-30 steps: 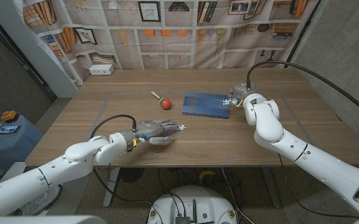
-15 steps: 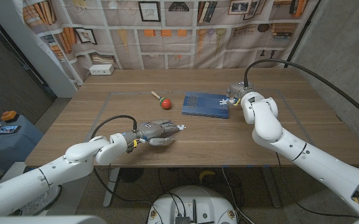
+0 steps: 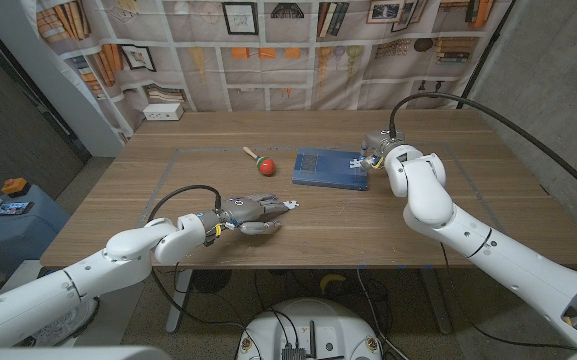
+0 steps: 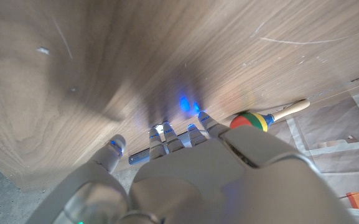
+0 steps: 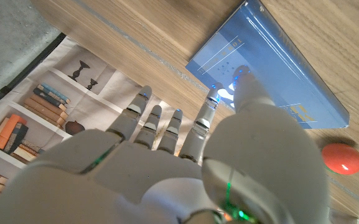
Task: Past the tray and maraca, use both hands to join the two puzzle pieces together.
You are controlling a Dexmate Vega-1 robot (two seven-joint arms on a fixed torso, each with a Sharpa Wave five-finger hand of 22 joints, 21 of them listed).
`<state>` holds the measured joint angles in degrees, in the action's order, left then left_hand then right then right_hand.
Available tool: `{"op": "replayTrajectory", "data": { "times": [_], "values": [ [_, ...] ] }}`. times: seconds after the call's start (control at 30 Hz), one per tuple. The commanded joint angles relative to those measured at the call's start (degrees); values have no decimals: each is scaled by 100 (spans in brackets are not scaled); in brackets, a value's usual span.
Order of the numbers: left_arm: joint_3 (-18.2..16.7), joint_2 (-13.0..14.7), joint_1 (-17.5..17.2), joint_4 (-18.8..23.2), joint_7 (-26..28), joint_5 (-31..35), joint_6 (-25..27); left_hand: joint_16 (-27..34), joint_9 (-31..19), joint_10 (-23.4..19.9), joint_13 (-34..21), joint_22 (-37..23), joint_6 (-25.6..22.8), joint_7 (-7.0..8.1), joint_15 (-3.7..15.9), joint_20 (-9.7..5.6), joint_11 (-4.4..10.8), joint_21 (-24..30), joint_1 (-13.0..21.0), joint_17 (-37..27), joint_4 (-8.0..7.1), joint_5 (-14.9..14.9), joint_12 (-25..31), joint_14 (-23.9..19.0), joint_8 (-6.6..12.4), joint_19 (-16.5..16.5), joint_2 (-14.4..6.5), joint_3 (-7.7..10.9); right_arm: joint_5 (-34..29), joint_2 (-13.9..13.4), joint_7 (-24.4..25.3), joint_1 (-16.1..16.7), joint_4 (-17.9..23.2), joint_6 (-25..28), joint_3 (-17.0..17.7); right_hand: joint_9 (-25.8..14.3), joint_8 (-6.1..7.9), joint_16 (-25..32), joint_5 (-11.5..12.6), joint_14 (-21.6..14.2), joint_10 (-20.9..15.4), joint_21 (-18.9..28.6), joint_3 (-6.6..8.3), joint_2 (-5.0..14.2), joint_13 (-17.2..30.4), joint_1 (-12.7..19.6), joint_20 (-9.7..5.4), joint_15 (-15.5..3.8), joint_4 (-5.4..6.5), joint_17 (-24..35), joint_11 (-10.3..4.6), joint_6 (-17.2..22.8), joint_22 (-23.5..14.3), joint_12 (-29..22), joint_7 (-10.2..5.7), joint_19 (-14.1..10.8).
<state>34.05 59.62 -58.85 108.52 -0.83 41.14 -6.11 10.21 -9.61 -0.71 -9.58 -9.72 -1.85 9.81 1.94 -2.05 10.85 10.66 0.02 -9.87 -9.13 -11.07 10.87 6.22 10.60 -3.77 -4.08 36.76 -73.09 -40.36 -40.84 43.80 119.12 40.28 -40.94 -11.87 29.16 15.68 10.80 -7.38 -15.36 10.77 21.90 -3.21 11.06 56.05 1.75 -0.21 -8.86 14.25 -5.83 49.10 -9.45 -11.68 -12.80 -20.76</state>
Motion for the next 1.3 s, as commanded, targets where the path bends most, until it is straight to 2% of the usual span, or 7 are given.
{"op": "replayTrajectory", "data": {
  "times": [0.03, 0.73, 1.3],
  "values": [
    [28, -23, -23, 48, -24, 78, 96, 24, -12, -22, -21, -26, -25, -10, 854, -570, 1, 38, 22, 0, 29, -40, 29, -28, 33, 3, -364, 1, -24, 108, -128, -15, 17, -98, 24, -12, -11, 19, -6, -26, -45, 4, -17, 77, 13, 34, 47, 42, -17, 13, -8, 61, -29, -4, -2, 0],
    [1, 25, -94, 168, -52, 124, 238, 18, -14, -87, -21, -24, -120, -69, 853, -567, -45, 48, 50, 11, 73, -42, 17, -95, 44, 25, -372, 20, 188, 210, -96, -72, -13, -286, -26, -16, -21, 18, -14, -28, -74, 5, -21, 110, 15, 52, 64, 54, -17, 16, -18, 94, -30, -3, -2, 15],
    [-4, 24, -110, 226, -108, 130, 324, 1, -15, -123, -22, -23, -193, -83, 845, -564, -52, 59, 76, 17, 129, -41, -11, -152, 34, 66, -382, 54, 283, 299, -73, -141, -48, -297, -197, -18, -30, 23, -21, -42, -82, 10, -30, 122, 16, 56, 90, 72, -16, 18, 2, 109, -30, 1, -1, 13]
  ]
}}
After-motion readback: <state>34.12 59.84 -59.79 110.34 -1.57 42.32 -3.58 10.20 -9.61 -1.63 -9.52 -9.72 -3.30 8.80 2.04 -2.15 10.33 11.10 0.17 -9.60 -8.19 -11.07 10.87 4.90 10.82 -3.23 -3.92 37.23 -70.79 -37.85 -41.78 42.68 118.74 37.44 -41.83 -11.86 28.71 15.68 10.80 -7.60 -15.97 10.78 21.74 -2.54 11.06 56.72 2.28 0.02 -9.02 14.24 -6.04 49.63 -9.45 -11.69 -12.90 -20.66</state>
